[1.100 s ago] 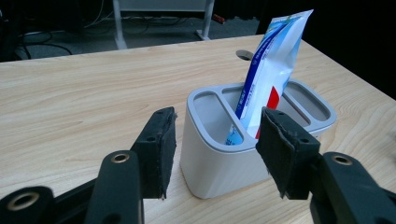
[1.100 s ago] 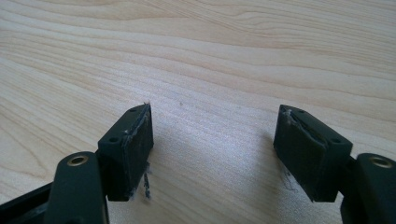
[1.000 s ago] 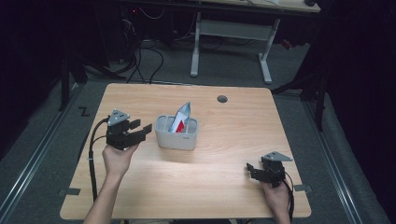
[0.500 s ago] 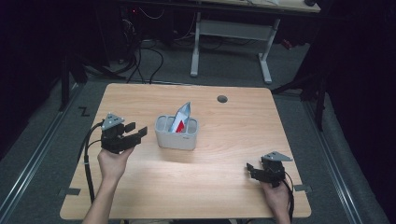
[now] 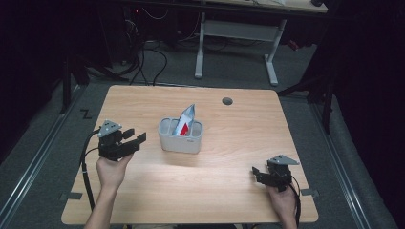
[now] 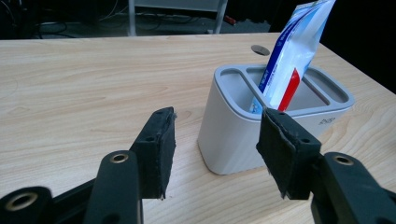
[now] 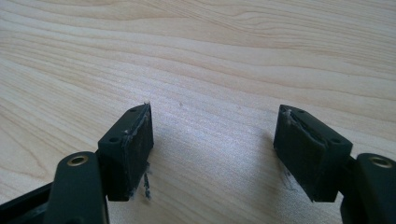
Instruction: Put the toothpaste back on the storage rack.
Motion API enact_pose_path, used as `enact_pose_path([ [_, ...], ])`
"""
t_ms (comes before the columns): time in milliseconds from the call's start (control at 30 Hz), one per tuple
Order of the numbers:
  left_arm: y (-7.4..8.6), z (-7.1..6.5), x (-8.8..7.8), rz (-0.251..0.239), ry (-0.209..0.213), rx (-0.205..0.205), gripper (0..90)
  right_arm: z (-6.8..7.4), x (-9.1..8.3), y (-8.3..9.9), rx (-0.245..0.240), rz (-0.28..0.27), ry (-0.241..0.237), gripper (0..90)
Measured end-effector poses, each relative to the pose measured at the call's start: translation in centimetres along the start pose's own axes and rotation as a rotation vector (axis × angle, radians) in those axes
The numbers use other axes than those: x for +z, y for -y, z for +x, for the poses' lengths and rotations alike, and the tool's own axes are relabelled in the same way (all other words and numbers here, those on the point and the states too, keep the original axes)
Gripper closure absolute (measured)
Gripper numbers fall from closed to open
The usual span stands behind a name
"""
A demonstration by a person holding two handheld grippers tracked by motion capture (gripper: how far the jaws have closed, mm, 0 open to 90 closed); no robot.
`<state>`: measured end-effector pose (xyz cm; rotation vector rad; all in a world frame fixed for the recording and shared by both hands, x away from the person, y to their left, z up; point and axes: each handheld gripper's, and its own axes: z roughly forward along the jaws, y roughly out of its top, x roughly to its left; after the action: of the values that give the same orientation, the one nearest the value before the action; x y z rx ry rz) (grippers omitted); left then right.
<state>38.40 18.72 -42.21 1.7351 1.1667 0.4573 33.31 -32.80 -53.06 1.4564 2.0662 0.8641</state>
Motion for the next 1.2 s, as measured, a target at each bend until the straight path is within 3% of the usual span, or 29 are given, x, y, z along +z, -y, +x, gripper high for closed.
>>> enact_pose_path([
  [767, 2.1, 0.5, 0.0, 0.027, -0.006, -0.023, 46.6, 0.0, 0.0, 0.0, 0.000, 0.000, 0.000, 28.6],
  [1200, 3.8, 0.5, 0.7, 0.071, -0.055, 0.002, 46.4, 0.0, 0.0, 0.0, 0.000, 0.000, 0.000, 28.6],
])
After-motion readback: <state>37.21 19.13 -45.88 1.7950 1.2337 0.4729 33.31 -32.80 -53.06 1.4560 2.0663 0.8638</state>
